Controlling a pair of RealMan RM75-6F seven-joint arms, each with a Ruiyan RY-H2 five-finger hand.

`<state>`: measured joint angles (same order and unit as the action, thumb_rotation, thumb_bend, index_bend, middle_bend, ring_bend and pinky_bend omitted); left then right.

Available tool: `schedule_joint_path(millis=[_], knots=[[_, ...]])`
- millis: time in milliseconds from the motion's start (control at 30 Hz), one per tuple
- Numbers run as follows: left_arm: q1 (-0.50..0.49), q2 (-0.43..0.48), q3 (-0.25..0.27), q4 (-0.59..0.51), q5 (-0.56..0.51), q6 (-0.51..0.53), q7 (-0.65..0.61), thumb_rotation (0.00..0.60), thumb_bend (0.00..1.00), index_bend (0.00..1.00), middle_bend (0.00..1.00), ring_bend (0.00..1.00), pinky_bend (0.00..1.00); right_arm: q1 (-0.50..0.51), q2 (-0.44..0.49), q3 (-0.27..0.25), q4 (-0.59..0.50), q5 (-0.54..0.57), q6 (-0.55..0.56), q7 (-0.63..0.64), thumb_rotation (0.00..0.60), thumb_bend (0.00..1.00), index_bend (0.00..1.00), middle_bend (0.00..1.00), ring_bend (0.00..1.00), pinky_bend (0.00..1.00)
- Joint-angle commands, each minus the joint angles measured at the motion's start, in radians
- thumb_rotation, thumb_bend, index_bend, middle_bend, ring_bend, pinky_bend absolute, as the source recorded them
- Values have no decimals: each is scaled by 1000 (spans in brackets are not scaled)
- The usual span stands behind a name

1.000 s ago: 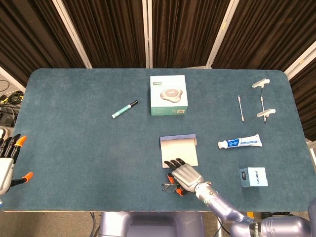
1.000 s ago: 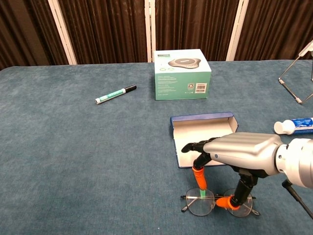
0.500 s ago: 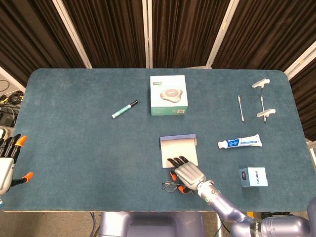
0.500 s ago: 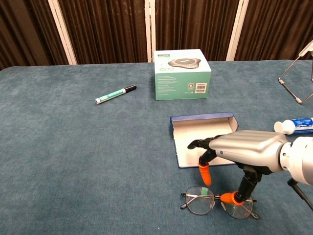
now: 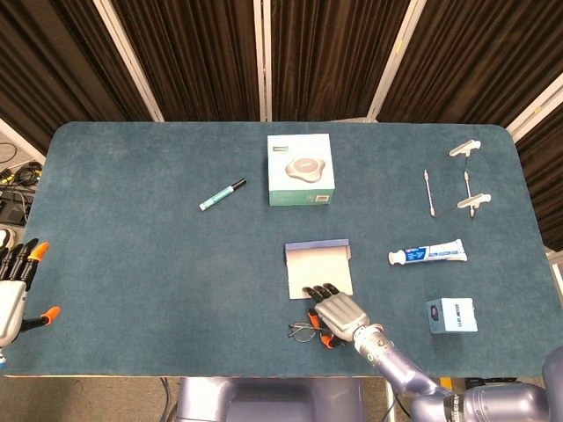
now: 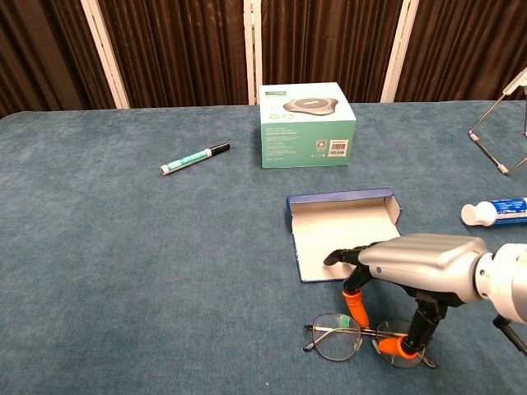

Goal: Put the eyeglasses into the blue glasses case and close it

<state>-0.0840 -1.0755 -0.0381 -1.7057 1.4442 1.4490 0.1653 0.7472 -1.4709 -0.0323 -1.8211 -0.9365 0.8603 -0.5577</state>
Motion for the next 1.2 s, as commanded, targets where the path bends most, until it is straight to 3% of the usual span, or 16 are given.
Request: schedule_joint_path(millis=[33, 400, 767, 1033, 1200], knots=[[0, 0, 0, 0, -1, 0, 1, 600, 0, 0, 0, 0, 0, 2, -1, -1, -2, 3, -1, 6, 600, 258, 539, 0, 0, 0], [0, -1, 1, -1, -1, 3, 1, 600, 0, 0, 0, 0, 0, 10, -7, -11, -1, 3, 5, 18, 600, 311, 599, 0, 0, 0], [-1, 0, 1, -2, -3, 2, 0, 600, 0, 0, 0, 0, 0, 12, 19, 12, -13, -27, 17, 66, 600, 375, 639, 1, 0, 0], [-4, 2, -1, 0, -8, -3, -8, 600, 0, 0, 0, 0, 0, 32, 40, 77, 9, -3, 32, 98, 600, 382, 644, 5, 0, 0], [-5, 5, -4, 2, -16, -7, -17, 600, 0, 0, 0, 0, 0, 54, 18, 130, 93, 67, 33, 121, 600, 383, 644, 9, 0, 0]])
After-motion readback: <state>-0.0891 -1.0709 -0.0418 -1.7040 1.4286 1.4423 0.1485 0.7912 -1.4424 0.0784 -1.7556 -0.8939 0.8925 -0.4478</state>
